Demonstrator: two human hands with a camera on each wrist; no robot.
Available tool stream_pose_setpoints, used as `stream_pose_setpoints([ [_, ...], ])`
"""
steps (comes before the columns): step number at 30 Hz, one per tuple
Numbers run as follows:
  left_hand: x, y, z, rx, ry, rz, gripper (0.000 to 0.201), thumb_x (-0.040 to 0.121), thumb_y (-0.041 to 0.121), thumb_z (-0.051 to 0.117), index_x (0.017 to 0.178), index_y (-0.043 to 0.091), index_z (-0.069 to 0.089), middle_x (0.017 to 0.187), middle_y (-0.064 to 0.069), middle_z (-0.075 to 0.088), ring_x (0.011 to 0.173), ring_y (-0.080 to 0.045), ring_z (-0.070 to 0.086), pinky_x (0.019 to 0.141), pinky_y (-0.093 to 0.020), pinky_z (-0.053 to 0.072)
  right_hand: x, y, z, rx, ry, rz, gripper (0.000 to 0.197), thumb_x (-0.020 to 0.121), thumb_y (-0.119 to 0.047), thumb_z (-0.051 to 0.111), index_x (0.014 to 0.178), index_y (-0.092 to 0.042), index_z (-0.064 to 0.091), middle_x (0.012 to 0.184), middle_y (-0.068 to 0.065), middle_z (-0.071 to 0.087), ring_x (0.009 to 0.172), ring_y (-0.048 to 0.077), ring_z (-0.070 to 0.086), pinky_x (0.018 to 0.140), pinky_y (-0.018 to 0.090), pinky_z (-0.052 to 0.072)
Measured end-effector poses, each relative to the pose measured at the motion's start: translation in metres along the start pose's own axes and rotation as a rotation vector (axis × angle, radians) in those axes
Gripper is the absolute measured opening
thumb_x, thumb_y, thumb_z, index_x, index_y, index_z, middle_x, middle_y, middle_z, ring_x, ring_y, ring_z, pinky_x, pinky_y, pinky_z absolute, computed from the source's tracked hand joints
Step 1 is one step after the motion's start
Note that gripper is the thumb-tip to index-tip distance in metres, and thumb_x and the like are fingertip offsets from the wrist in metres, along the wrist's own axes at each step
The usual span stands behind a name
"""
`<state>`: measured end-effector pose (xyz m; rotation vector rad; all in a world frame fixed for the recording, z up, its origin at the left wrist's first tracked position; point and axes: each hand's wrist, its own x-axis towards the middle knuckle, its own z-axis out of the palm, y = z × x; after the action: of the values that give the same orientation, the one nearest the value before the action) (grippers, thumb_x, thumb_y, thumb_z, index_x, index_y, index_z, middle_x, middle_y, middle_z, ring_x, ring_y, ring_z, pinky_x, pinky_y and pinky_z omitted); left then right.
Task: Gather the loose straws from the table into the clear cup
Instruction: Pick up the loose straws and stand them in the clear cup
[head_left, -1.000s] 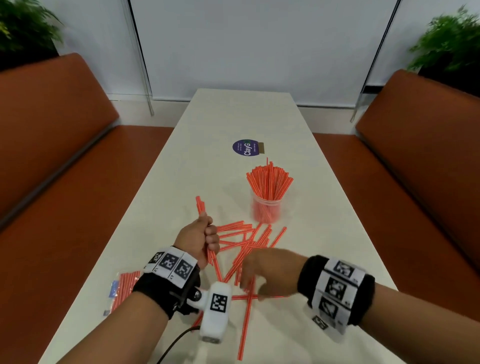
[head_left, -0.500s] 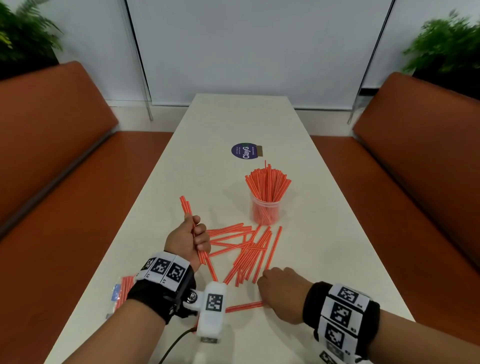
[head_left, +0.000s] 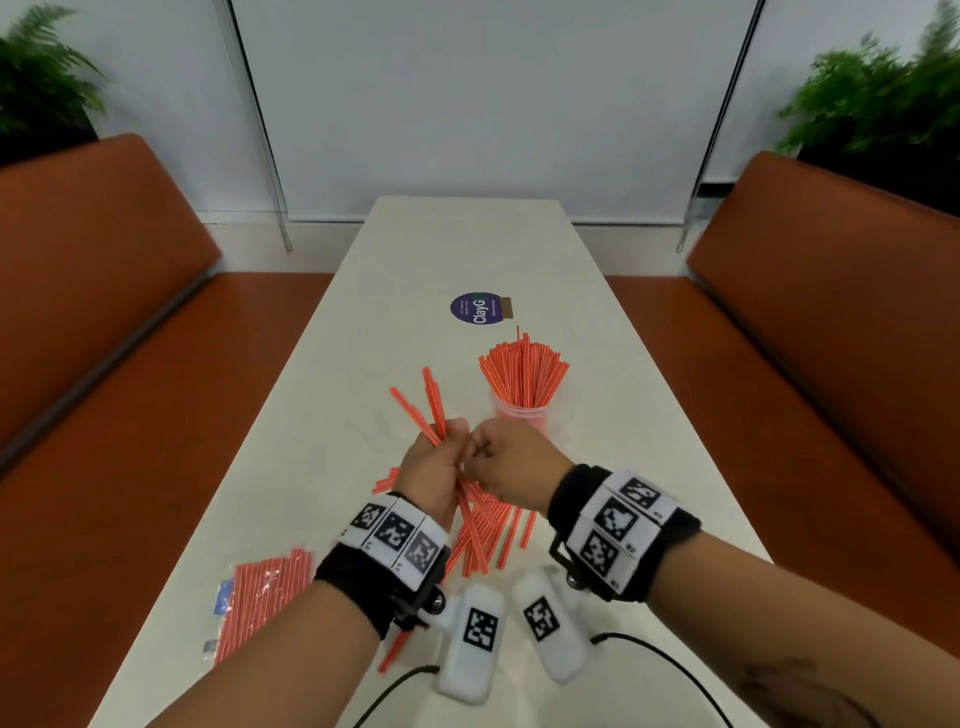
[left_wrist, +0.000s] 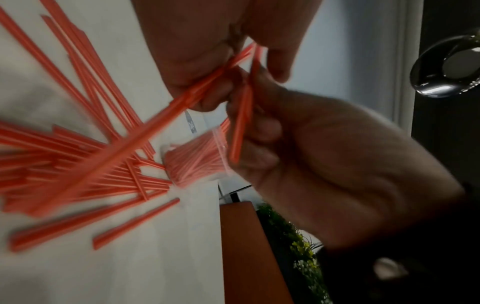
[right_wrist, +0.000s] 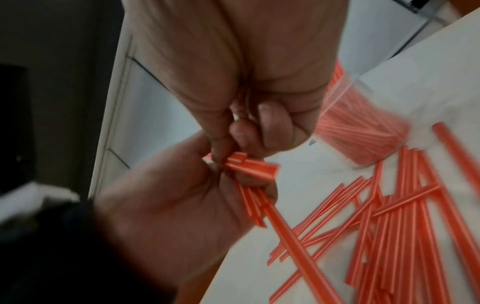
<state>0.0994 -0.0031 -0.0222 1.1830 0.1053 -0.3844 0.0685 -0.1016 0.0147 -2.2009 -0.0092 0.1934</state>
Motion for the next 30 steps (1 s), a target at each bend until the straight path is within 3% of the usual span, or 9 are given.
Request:
stream_pose_setpoints([
  [2, 0.003, 0.005, -0.004, -0.057, 0.103, -0.037, 0.022, 0.097, 0.015, 0.042, 0.079, 0.008, 0.053, 0.061, -0.008, 0.05, 0.056, -0.02, 0.051, 0.058, -0.03, 0.045, 0.003, 0.002, 0.006, 0.111, 0.032, -0.012, 0.025, 0.084, -0.009, 0.062, 0.061, -0.017, 0.055, 0.055, -0.003, 0.052, 0.042, 0.001, 0.046, 0.048, 0.018, 0.041],
  [5, 0.007, 0.016, -0.017, -0.268, 0.178, -0.048, 0.021, 0.099, 0.015, 0.038, 0.079, 0.012, 0.047, 0.041, 0.004, 0.039, 0.034, -0.008, 0.04, 0.039, -0.018, 0.039, -0.004, 0.018, 0.01, 0.186, 0.058, 0.024, 0.016, 0.09, -0.027, 0.057, 0.078, -0.019, 0.05, 0.07, -0.003, 0.056, 0.057, 0.007, 0.054, 0.05, 0.018, 0.044],
  [9, 0.008, 0.022, -0.025, -0.333, 0.179, 0.046, 0.024, 0.097, 0.028, 0.042, 0.08, 0.012, 0.046, 0.036, 0.006, 0.036, 0.029, -0.005, 0.036, 0.034, -0.013, 0.035, -0.017, 0.038, 0.011, 0.627, -0.338, 0.378, 0.032, 0.098, -0.035, 0.041, 0.113, -0.006, 0.044, 0.084, 0.016, 0.063, 0.065, 0.024, 0.068, 0.046, 0.028, 0.051],
  [12, 0.01, 0.02, -0.023, -0.238, 0.151, 0.097, 0.021, 0.096, 0.028, 0.044, 0.083, 0.012, 0.05, 0.036, 0.006, 0.036, 0.03, -0.005, 0.038, 0.035, -0.015, 0.037, -0.012, 0.032, 0.006, 0.796, -0.512, 0.44, 0.046, 0.1, -0.031, 0.035, 0.135, -0.003, 0.029, 0.098, 0.025, 0.063, 0.073, 0.027, 0.072, 0.056, 0.034, 0.059],
  [16, 0.006, 0.006, -0.016, -0.181, 0.104, 0.059, 0.022, 0.094, 0.033, 0.046, 0.086, 0.013, 0.052, 0.038, 0.006, 0.036, 0.031, -0.006, 0.038, 0.036, -0.017, 0.039, -0.001, 0.019, 0.001, 0.965, -0.548, 0.369, 0.03, 0.101, -0.023, 0.031, 0.124, -0.006, 0.041, 0.102, 0.022, 0.058, 0.078, 0.026, 0.071, 0.068, 0.035, 0.06],
  [19, 0.002, 0.002, -0.017, -0.197, -0.004, -0.056, 0.035, 0.093, 0.042, 0.04, 0.075, 0.013, 0.047, 0.034, 0.006, 0.032, 0.025, -0.005, 0.028, 0.031, -0.011, 0.028, 0.003, 0.006, 0.0, 0.725, -0.431, 0.323, 0.026, 0.1, -0.024, 0.036, 0.116, -0.006, 0.046, 0.098, 0.012, 0.06, 0.077, 0.02, 0.069, 0.074, 0.039, 0.058],
  [23, -0.004, 0.002, -0.024, 0.019, -0.206, -0.272, 0.044, 0.093, 0.045, 0.041, 0.058, 0.019, 0.033, 0.037, 0.01, 0.027, 0.028, -0.002, 0.021, 0.029, -0.009, 0.017, 0.016, -0.014, -0.012, 0.164, -0.082, 0.09, 0.05, 0.097, -0.033, 0.041, 0.142, -0.019, 0.027, 0.142, 0.005, 0.042, 0.121, 0.02, 0.05, 0.093, 0.04, 0.051],
  [25, -0.007, 0.001, -0.026, 0.124, -0.257, -0.336, 0.042, 0.093, 0.035, 0.047, 0.057, 0.021, 0.029, 0.039, 0.009, 0.025, 0.029, -0.003, 0.02, 0.031, -0.008, 0.016, 0.021, -0.023, -0.015, 0.131, -0.08, -0.021, 0.051, 0.098, -0.03, 0.038, 0.146, -0.02, 0.022, 0.15, 0.001, 0.032, 0.126, 0.015, 0.043, 0.1, 0.037, 0.045],
  [30, -0.004, 0.009, -0.031, 0.08, -0.225, -0.389, 0.043, 0.094, 0.03, 0.045, 0.055, 0.021, 0.031, 0.037, 0.01, 0.025, 0.026, -0.002, 0.02, 0.029, -0.007, 0.015, 0.029, -0.018, -0.017, 0.002, -0.208, -0.076, 0.042, 0.099, -0.026, 0.038, 0.14, -0.017, 0.038, 0.144, 0.0, 0.042, 0.127, 0.017, 0.044, 0.095, 0.027, 0.043],
])
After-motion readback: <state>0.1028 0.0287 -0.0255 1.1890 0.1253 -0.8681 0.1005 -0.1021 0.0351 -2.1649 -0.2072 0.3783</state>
